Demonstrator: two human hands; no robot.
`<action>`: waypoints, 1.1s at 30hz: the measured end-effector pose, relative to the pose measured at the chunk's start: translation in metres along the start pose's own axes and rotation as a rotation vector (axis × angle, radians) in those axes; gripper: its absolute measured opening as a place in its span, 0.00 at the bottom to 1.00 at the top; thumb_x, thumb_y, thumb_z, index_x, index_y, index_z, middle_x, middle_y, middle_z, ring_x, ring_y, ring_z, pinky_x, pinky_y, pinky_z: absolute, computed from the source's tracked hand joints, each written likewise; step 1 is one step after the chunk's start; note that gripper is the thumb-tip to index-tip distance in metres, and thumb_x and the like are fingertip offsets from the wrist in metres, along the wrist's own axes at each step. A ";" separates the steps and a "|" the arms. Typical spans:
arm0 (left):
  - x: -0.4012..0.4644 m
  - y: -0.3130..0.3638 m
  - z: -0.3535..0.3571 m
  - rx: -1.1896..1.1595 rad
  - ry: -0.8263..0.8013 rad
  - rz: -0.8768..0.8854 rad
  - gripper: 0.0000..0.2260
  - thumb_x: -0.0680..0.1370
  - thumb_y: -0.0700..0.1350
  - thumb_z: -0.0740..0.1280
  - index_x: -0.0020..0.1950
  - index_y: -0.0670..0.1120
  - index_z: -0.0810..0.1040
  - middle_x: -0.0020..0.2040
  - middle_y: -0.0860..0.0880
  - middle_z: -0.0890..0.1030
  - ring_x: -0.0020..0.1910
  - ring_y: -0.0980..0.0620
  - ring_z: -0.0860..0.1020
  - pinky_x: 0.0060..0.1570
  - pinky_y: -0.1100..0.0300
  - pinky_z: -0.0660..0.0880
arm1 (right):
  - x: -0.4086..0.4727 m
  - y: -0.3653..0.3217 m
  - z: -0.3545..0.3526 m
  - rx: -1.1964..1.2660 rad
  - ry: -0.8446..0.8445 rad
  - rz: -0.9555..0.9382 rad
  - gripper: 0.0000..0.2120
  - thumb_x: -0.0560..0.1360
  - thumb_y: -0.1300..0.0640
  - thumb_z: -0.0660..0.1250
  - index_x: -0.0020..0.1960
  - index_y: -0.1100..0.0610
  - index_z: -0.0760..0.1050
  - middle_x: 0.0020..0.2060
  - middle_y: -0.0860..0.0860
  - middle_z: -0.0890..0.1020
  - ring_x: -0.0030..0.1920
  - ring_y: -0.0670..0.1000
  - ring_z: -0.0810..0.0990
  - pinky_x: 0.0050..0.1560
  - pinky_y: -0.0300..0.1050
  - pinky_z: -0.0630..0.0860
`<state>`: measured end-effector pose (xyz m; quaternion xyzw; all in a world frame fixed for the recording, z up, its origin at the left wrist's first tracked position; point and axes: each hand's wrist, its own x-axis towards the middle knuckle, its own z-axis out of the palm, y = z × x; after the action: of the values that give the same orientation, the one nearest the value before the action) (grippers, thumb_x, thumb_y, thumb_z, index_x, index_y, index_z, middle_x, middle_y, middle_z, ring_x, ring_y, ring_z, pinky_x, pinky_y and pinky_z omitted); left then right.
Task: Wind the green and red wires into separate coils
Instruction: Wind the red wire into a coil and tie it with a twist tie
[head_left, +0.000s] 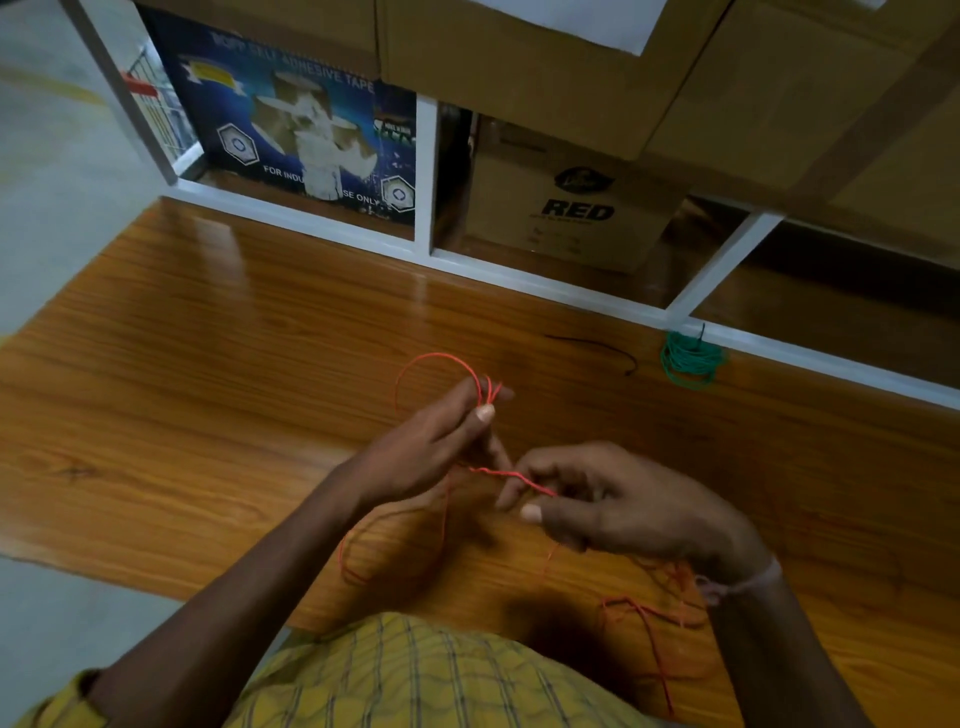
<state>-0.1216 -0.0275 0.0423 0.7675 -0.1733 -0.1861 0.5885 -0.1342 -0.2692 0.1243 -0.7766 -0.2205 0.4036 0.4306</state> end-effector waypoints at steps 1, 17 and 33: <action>-0.003 0.000 0.001 0.013 -0.027 -0.009 0.15 0.90 0.46 0.55 0.75 0.49 0.69 0.45 0.46 0.86 0.45 0.52 0.85 0.50 0.54 0.81 | -0.001 0.001 -0.007 0.004 0.015 -0.003 0.08 0.84 0.60 0.68 0.61 0.59 0.81 0.34 0.46 0.79 0.32 0.42 0.75 0.34 0.34 0.70; -0.024 0.016 -0.001 -0.709 -0.379 -0.099 0.22 0.89 0.44 0.49 0.78 0.34 0.67 0.35 0.45 0.60 0.31 0.56 0.62 0.31 0.58 0.56 | 0.010 0.036 -0.058 0.061 0.770 -0.015 0.10 0.82 0.47 0.70 0.53 0.54 0.83 0.35 0.51 0.78 0.34 0.45 0.73 0.34 0.41 0.69; 0.059 0.086 0.070 -0.972 0.092 0.140 0.22 0.89 0.40 0.52 0.83 0.37 0.59 0.54 0.44 0.81 0.40 0.52 0.78 0.48 0.56 0.79 | -0.027 0.094 -0.012 0.099 0.531 0.111 0.12 0.88 0.52 0.58 0.60 0.53 0.80 0.31 0.53 0.79 0.22 0.52 0.74 0.20 0.42 0.70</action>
<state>-0.1083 -0.1364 0.1041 0.3979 -0.0915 -0.1712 0.8967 -0.1406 -0.3436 0.0595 -0.8442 -0.0371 0.2189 0.4879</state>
